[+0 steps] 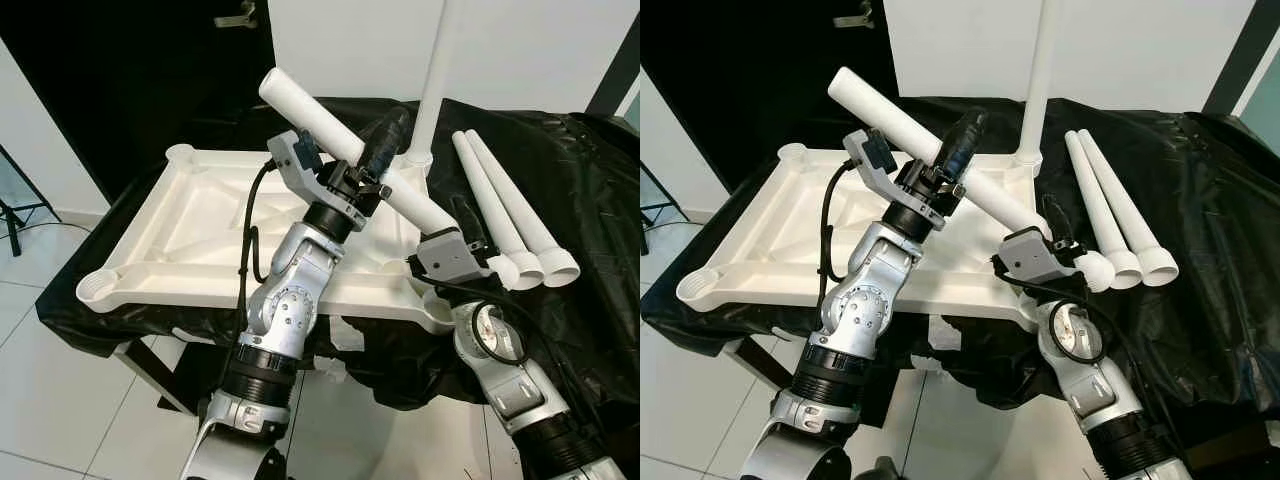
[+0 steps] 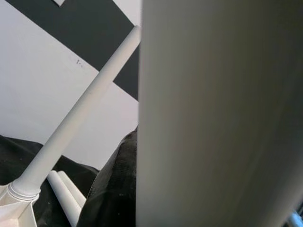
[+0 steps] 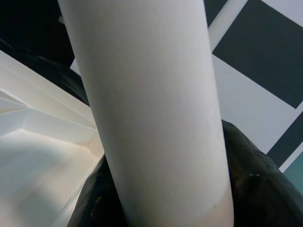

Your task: Building children table

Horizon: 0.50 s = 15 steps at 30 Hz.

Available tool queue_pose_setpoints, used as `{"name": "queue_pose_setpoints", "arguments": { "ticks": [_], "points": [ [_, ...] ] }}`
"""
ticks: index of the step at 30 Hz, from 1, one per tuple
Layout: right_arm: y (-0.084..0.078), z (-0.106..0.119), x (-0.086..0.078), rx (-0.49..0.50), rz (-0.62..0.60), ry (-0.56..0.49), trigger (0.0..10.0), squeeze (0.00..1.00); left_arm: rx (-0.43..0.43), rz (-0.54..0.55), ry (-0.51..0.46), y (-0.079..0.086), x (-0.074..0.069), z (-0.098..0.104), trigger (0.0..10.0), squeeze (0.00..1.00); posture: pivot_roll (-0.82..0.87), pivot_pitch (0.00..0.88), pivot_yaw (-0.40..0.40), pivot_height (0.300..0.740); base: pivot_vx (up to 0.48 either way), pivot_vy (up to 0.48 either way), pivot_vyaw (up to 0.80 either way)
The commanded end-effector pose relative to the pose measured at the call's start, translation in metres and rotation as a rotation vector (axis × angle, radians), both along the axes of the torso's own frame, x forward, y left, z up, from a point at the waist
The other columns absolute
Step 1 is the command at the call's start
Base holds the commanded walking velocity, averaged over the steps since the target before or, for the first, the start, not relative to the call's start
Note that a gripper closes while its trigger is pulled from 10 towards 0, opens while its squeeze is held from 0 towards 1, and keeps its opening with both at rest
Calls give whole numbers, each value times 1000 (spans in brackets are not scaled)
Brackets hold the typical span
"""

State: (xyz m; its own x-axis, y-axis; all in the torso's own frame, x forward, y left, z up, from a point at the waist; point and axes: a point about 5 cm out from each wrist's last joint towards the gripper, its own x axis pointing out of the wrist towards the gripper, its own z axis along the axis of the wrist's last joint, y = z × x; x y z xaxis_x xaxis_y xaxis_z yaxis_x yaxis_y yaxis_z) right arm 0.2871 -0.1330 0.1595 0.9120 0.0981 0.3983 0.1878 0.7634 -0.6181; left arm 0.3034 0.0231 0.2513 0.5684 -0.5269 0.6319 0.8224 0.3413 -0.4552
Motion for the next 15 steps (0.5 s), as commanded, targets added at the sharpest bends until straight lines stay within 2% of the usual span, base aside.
{"name": "queue_pose_setpoints", "arguments": {
  "ticks": [1, 3, 4, 5, 7, 8, 9, 11, 13, 15],
  "points": [
    [-2, 12, 4, 51, 11, -49, 10000, 0, -39, -120, -96, -7, -9, 2, 0, 0, 137, 0, 22, 740, 0, 0, 0],
    [-1, 14, 6, 61, 22, -35, 10000, 0, -41, -121, -97, -7, -9, 3, 0, 0, 133, 0, 20, 740, 0, 0, 0],
    [1, 19, 8, 93, 54, 0, 10000, 1000, -44, -124, -99, -8, -9, 3, 0, 0, 130, 0, 17, 740, 0, 0, 0],
    [2, 22, 10, 119, 85, 48, 10000, 1000, -47, -126, -100, -9, -8, 4, 0, 0, 127, 0, 15, 740, 0, 0, 0],
    [3, 25, 10, 136, 109, 81, 10000, 1000, -48, -128, -101, -9, -8, 4, 0, 0, 127, 0, 15, 740, 0, 0, 0],
    [5, 23, 12, 143, 146, 161, 10000, 1000, -49, -128, -100, -9, -8, 4, 0, 0, 126, 0, 13, 740, 0, 0, 0],
    [5, 21, 11, 152, 199, 270, 10000, 0, -47, -126, -99, -10, -8, 4, 0, 0, 128, 0, 14, 740, 0, 0, 0],
    [5, 18, 8, 163, 267, 387, 10000, 0, -46, -125, -97, -10, -9, 3, 0, 0, 127, 0, 15, 740, 0, 0, 0],
    [-2, 23, 5, 106, 286, 408, 10000, 0, -45, -124, -96, -9, -9, 3, 0, 0, 119, 0, 18, 740, 0, 0, 0],
    [-12, 25, 1, 36, 316, 496, 10000, 0, -36, -126, -95, -10, -9, 1, 0, 0, 117, 0, 16, 740, 0, 0, 0]
  ]
}}
